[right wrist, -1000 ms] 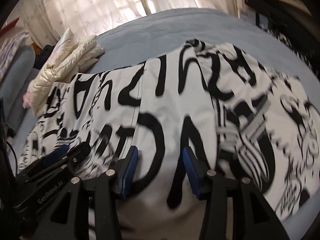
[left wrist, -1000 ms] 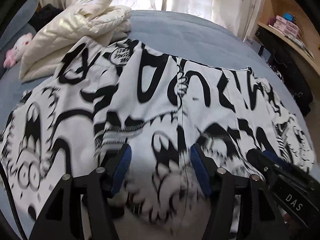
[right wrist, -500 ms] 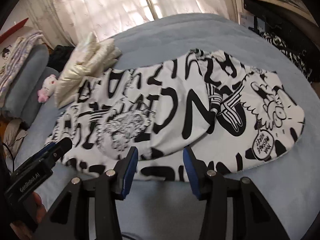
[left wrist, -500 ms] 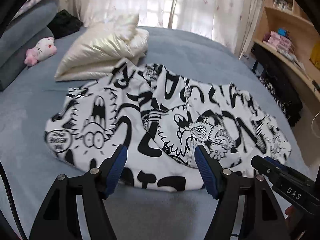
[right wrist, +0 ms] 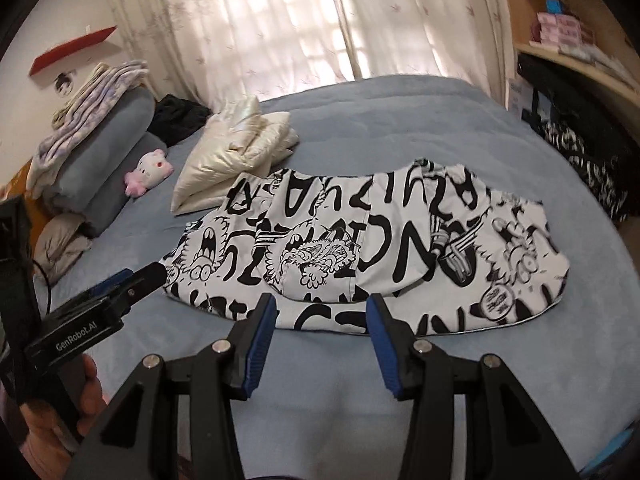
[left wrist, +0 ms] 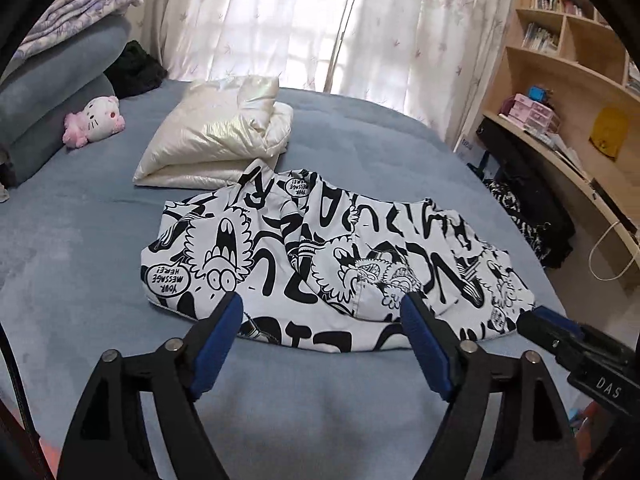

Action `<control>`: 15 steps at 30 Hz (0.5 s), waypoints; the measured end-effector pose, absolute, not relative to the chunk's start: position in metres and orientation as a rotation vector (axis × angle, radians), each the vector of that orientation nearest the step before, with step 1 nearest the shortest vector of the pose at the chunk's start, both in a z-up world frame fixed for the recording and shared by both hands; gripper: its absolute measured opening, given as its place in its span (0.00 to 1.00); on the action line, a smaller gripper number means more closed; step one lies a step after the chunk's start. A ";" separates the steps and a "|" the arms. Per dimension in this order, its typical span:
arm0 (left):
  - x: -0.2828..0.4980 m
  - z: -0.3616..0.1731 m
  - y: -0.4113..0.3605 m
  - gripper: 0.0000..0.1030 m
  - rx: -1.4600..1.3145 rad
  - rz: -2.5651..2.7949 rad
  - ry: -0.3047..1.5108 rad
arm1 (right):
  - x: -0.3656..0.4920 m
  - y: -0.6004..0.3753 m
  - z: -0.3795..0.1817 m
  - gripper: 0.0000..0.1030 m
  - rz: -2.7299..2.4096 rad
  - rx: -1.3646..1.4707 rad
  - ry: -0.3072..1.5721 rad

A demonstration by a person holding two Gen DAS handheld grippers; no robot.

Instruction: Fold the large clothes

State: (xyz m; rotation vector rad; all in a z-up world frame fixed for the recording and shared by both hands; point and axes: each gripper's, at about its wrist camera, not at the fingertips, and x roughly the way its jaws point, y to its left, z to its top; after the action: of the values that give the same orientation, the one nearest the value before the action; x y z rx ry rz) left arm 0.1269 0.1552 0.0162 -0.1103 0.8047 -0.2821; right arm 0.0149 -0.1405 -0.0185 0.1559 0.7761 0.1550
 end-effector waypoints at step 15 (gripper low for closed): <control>0.123 -0.053 0.203 0.88 -0.352 -0.270 0.954 | 0.028 -0.126 -0.042 0.46 0.216 0.077 0.833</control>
State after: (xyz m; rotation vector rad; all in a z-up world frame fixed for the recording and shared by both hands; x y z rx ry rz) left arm 0.1227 0.2034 -0.0528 -0.3524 0.9541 -0.2698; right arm 0.0284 -0.1259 -0.0425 0.0769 0.8334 0.2161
